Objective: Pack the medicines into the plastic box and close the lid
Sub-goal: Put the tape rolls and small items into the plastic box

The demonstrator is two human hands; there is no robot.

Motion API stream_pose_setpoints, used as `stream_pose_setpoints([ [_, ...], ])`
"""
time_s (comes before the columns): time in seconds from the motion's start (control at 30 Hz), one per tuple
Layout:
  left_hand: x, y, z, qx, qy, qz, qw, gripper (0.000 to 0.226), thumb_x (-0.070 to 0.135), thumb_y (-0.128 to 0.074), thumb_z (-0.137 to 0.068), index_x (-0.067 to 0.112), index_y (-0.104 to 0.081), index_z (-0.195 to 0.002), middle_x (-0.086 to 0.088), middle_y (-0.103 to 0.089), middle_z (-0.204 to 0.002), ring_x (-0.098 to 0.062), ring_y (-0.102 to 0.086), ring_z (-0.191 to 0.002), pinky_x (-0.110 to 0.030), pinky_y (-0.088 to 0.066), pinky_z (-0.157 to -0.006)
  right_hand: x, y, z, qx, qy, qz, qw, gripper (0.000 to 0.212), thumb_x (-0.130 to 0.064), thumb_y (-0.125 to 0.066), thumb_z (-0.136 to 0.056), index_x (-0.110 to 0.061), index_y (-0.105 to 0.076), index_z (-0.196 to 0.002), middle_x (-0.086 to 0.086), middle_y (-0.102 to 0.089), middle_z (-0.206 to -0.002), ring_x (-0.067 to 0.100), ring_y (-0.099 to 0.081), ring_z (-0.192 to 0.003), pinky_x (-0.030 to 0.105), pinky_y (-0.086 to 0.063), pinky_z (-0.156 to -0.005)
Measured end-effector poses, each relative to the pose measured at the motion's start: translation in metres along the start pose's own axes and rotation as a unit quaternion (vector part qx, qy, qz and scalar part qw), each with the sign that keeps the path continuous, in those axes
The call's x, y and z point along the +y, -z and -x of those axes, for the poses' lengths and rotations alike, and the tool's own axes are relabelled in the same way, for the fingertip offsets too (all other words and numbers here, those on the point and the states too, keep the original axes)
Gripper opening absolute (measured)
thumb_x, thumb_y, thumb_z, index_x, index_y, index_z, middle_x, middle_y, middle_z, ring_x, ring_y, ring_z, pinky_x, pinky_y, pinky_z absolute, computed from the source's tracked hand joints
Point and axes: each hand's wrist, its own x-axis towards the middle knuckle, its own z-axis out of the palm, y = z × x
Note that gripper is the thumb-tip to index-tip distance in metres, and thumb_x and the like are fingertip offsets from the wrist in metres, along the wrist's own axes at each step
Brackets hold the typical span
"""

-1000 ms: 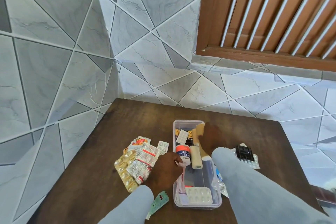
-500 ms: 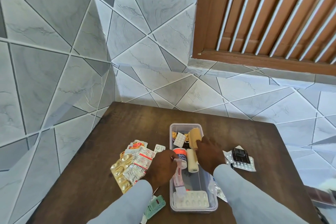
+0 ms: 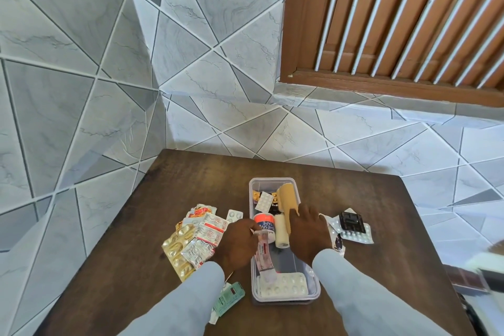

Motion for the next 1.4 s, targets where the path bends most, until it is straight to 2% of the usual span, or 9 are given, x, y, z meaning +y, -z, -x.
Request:
stream_pose_setpoints([
  [0.1,0.002,0.003,0.000,0.013,0.003,0.004,1.000,0.018,0.024,-0.062,-0.093,0.022,-0.066,-0.110,0.000,-0.068,-0.110,-0.019,-0.067,-0.091,-0.031,-0.059,-0.082,-0.013,0.011,0.018,0.042,-0.014,-0.155,0.987,0.048,-0.046,-0.056,-0.089,-0.023,-0.050,-0.131,0.001,-0.051,-0.131,0.023,-0.049,-0.118,0.036,-0.045,-0.099],
  [0.23,0.007,0.000,0.000,0.035,0.018,0.047,0.998,0.023,0.016,-0.069,-0.086,0.019,-0.064,-0.108,-0.004,-0.068,-0.109,-0.022,-0.068,-0.090,-0.034,-0.060,-0.080,-0.035,0.011,0.055,-0.092,-0.022,-0.386,0.917,0.048,-0.048,-0.071,-0.078,-0.029,-0.057,-0.121,-0.011,-0.061,-0.114,0.010,-0.061,-0.101,0.023,-0.052,-0.087],
  [0.43,0.014,-0.005,0.005,0.010,0.055,0.034,0.998,0.021,0.023,-0.070,-0.082,0.009,-0.070,-0.097,-0.008,-0.072,-0.096,-0.022,-0.070,-0.077,-0.034,-0.061,-0.075,-0.018,0.004,0.060,-0.085,0.004,-0.296,0.951,0.027,-0.021,-0.050,-0.095,-0.022,-0.068,-0.114,0.000,-0.069,-0.113,0.020,-0.063,-0.100,0.024,-0.049,-0.089],
  [0.63,0.010,-0.004,0.019,-0.133,-0.047,-0.289,0.947,0.035,0.033,-0.055,-0.091,0.008,-0.063,-0.114,-0.012,-0.066,-0.118,-0.030,-0.064,-0.104,-0.033,-0.050,-0.081,0.001,0.022,0.047,-0.213,0.074,-0.163,0.961,0.032,-0.008,-0.053,-0.086,-0.017,-0.071,-0.112,0.007,-0.069,-0.118,0.027,-0.062,-0.109,0.027,-0.048,-0.090],
  [0.8,0.007,-0.022,0.032,-0.082,-0.096,-0.418,0.900,0.029,0.024,-0.058,-0.093,0.010,-0.064,-0.117,-0.012,-0.067,-0.118,-0.030,-0.065,-0.105,-0.035,-0.052,-0.086,-0.023,0.009,0.060,-0.172,0.123,0.042,0.977,0.027,-0.011,-0.050,-0.091,-0.007,-0.065,-0.113,0.018,-0.064,-0.118,0.039,-0.060,-0.111,0.042,-0.047,-0.092],
  [0.97,0.010,-0.011,0.027,-0.034,-0.069,-0.313,0.947,0.027,0.036,-0.059,-0.091,0.019,-0.068,-0.111,-0.003,-0.069,-0.110,-0.023,-0.067,-0.096,-0.031,-0.052,-0.082,-0.029,0.000,0.059,-0.128,0.127,0.080,0.980,0.027,-0.016,-0.050,-0.092,-0.008,-0.064,-0.114,0.017,-0.062,-0.117,0.036,-0.054,-0.111,0.044,-0.043,-0.093],
  [1.17,-0.039,0.055,0.013,0.024,-0.024,-0.107,0.994,0.006,0.030,-0.059,-0.091,0.029,-0.066,-0.091,0.003,-0.068,-0.103,-0.015,-0.062,-0.093,-0.027,-0.049,-0.082,-0.035,0.020,0.050,-0.025,0.023,-0.116,0.993,0.030,-0.033,-0.050,-0.092,-0.021,-0.064,-0.115,0.003,-0.064,-0.115,0.025,-0.059,-0.109,0.035,-0.048,-0.093],
  [1.33,-0.105,0.113,0.009,0.119,0.120,0.020,0.985,0.014,0.035,-0.059,-0.093,0.025,-0.062,-0.084,-0.002,-0.066,-0.092,-0.018,-0.059,-0.080,-0.029,-0.045,-0.067,-0.092,0.034,0.020,0.007,0.024,-0.310,0.950,0.025,-0.031,-0.058,-0.093,-0.019,-0.064,-0.114,-0.009,-0.064,-0.109,0.011,-0.060,-0.102,0.012,-0.040,-0.080],
  [1.4,-0.127,0.115,0.008,0.120,0.172,0.008,0.978,0.022,0.040,-0.058,-0.091,0.021,-0.061,-0.080,-0.005,-0.067,-0.086,-0.017,-0.060,-0.074,-0.030,-0.049,-0.062,-0.121,0.023,0.001,-0.039,0.038,-0.322,0.945,0.035,-0.028,-0.058,-0.093,-0.017,-0.058,-0.126,-0.002,-0.061,-0.126,0.018,-0.057,-0.117,0.022,-0.045,-0.094],
])
